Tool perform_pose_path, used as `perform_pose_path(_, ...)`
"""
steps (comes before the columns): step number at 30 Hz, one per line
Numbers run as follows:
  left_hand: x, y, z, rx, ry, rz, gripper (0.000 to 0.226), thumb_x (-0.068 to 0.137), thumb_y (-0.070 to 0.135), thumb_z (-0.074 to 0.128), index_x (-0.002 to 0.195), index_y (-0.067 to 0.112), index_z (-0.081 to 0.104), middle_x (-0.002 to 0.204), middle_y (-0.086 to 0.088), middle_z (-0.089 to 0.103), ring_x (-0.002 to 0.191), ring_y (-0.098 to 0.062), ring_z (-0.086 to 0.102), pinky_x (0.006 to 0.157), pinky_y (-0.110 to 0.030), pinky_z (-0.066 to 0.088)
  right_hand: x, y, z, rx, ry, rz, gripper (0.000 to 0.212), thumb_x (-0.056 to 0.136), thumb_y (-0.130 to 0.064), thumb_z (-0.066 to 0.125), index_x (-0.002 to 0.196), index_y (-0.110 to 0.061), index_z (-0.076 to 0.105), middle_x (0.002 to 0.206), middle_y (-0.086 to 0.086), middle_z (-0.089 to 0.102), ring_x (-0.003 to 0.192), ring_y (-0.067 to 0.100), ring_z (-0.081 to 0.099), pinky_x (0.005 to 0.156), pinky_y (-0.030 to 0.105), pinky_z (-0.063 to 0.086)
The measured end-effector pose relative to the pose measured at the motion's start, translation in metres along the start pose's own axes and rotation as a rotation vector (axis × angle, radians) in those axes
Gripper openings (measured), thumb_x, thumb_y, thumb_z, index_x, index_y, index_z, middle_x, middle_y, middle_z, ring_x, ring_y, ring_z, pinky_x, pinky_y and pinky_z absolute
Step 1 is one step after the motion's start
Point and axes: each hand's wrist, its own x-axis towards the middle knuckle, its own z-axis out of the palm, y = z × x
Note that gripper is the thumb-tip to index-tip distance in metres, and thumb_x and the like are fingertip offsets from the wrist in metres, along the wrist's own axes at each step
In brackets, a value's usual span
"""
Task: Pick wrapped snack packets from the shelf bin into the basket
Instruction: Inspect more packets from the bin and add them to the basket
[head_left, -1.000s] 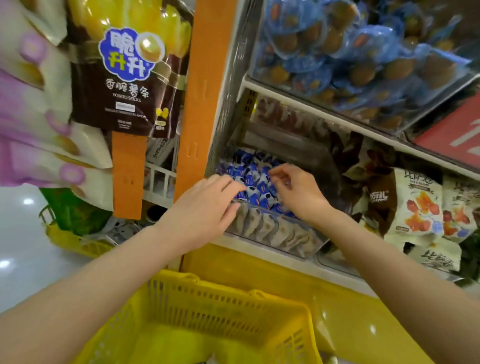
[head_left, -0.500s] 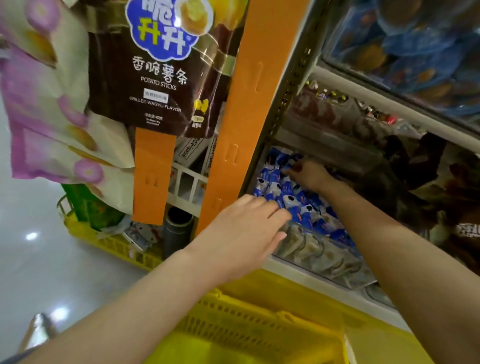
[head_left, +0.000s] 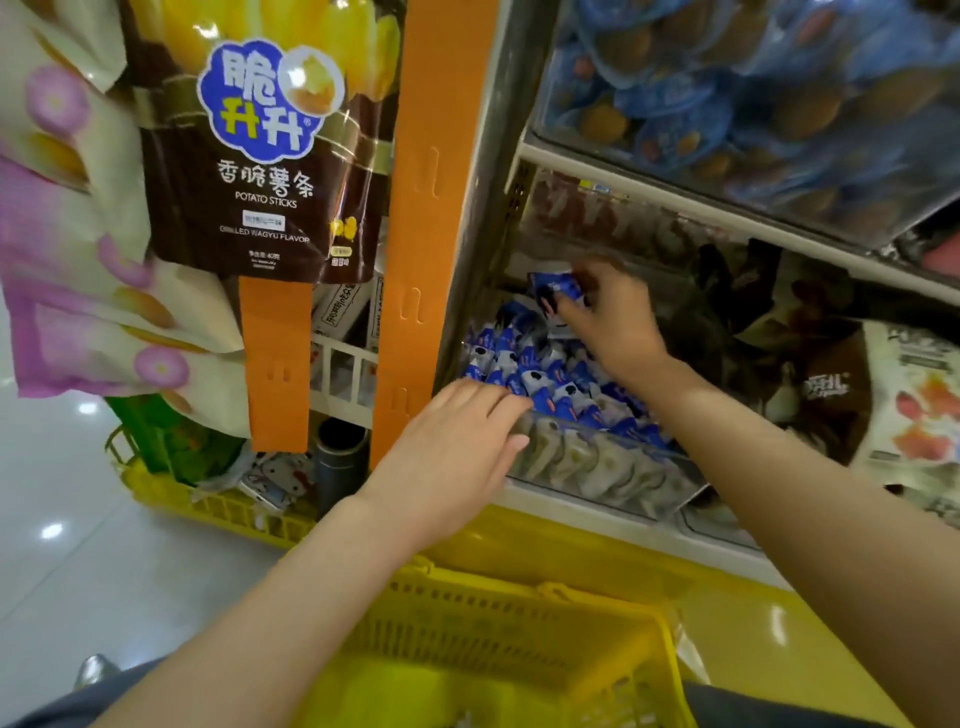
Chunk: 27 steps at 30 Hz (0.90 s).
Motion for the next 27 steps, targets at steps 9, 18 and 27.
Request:
perform_pose_path(9,-0.029,0.030,0.012,-0.371,0.112,-0.226,0.051,0.095,0.041,0.029,0.143,0.023,0.025,0.141,0.011,0.032,0.127,0.003,0.024,0.106,-0.019,0.020,-0.135,-0.020,-0.047,0.349,0.114,-0.166,0.023,0.087,-0.015,0.061,0.105,-0.022,0.048,0.099,-0.006,0.053,0.089,0.006,0.055,0.079,0.016,0.046)
perform_pose_path(18,-0.047,0.056,0.050,-0.967,-0.042,-0.643,0.015,0.098,0.017,0.042,0.088,0.018,0.055,0.073,0.007,0.054,0.062,0.001,0.049,0.051,-0.007,0.036,-0.205,-0.020,-0.001,0.830,-0.166,0.436,0.010,0.090,-0.005,0.055,0.098,-0.011,0.051,0.090,0.002,0.063,0.081,0.004,0.062,0.076,0.020,0.050)
perform_pose_path(27,-0.046,0.066,0.055,-1.241,-0.191,-0.964,0.013,0.094,0.021,0.047,0.099,0.025,0.058,0.087,-0.001,0.071,0.075,-0.012,0.066,0.067,-0.031,0.050,-0.200,-0.008,0.015,0.830,-0.298,0.668,0.032,0.092,-0.021,0.055,0.084,0.010,0.057,0.077,0.015,0.056,0.075,0.021,0.052,0.071,0.040,0.045)
